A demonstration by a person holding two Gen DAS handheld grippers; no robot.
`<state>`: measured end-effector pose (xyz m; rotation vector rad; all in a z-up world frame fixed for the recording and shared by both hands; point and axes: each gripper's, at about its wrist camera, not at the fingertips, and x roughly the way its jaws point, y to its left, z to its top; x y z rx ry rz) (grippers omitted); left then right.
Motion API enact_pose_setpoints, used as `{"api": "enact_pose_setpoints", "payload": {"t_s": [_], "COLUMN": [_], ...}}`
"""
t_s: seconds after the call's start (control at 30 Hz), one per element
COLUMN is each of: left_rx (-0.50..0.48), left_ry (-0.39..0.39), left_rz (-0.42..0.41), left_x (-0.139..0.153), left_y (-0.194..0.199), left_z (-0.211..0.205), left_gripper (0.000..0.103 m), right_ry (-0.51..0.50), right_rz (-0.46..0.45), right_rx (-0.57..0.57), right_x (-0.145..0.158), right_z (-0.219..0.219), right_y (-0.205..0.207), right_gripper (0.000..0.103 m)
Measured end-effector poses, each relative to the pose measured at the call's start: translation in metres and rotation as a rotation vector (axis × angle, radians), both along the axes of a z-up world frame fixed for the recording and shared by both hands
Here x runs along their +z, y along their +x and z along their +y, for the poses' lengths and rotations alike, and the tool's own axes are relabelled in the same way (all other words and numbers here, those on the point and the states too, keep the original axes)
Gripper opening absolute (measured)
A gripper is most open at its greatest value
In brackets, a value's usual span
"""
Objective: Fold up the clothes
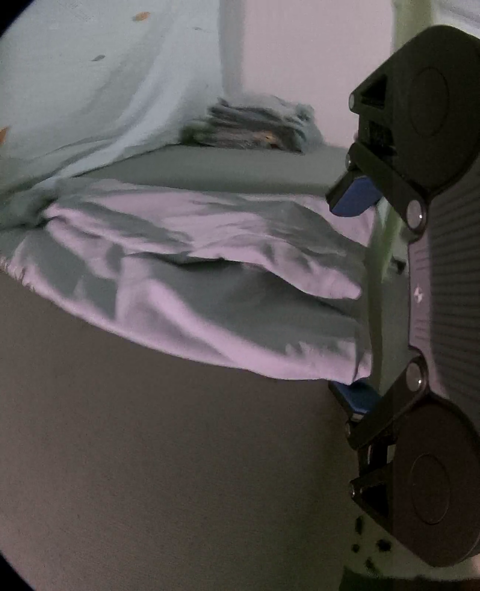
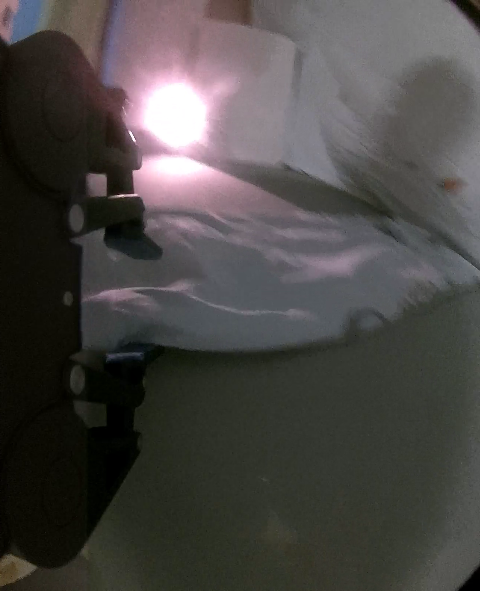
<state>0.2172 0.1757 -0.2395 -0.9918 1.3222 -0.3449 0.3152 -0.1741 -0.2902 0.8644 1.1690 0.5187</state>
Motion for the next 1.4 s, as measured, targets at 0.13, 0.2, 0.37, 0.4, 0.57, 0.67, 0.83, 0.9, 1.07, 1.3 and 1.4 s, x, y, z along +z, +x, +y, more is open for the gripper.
{"api": "enact_pose_setpoints", "payload": {"t_s": [0.13, 0.2, 0.37, 0.4, 0.57, 0.67, 0.83, 0.9, 1.07, 1.3, 1.4], "left_rx": [0.01, 0.033, 0.107, 0.125, 0.216, 0.27, 0.341, 0.379, 0.466, 0.469, 0.455], "left_ry": [0.006, 0.014, 0.034, 0.035, 0.042, 0.046, 0.009, -0.04, -0.158, -0.198, -0.202], "left_rz": [0.011, 0.01, 0.019, 0.024, 0.05, 0.065, 0.088, 0.082, 0.031, -0.059, -0.095], "left_x": [0.0, 0.001, 0.008, 0.01, 0.018, 0.024, 0.028, 0.031, 0.045, 0.07, 0.076], "left_y": [0.006, 0.005, -0.01, -0.013, -0.032, -0.044, -0.068, -0.075, -0.046, 0.069, 0.125], "left_z": [-0.003, -0.004, -0.007, -0.007, -0.007, -0.007, -0.007, -0.001, 0.016, 0.03, 0.042], "left_gripper": [0.093, 0.093, 0.049, 0.031, 0.008, 0.008, 0.008, 0.008, 0.008, 0.008, 0.008], "right_ry": [-0.103, -0.091, -0.156, -0.153, -0.108, -0.132, -0.069, -0.013, 0.071, 0.128, 0.132], "right_rz": [-0.045, -0.039, -0.121, -0.142, -0.229, -0.235, -0.165, -0.148, -0.149, -0.141, -0.134], "right_rx": [0.051, 0.042, 0.074, 0.074, 0.075, 0.059, 0.049, 0.038, 0.006, -0.104, -0.148], "right_x": [0.005, 0.005, 0.014, 0.018, 0.04, 0.046, 0.043, 0.046, 0.066, 0.082, 0.082], "right_z": [0.018, 0.018, 0.029, 0.029, 0.016, 0.004, -0.012, -0.017, -0.029, -0.024, -0.024], "right_y": [0.001, 0.001, -0.002, -0.003, -0.016, -0.028, -0.047, -0.052, -0.025, 0.066, 0.115], "right_gripper": [0.046, 0.046, 0.009, 0.008, 0.005, 0.005, 0.005, 0.005, 0.005, 0.005, 0.005]}}
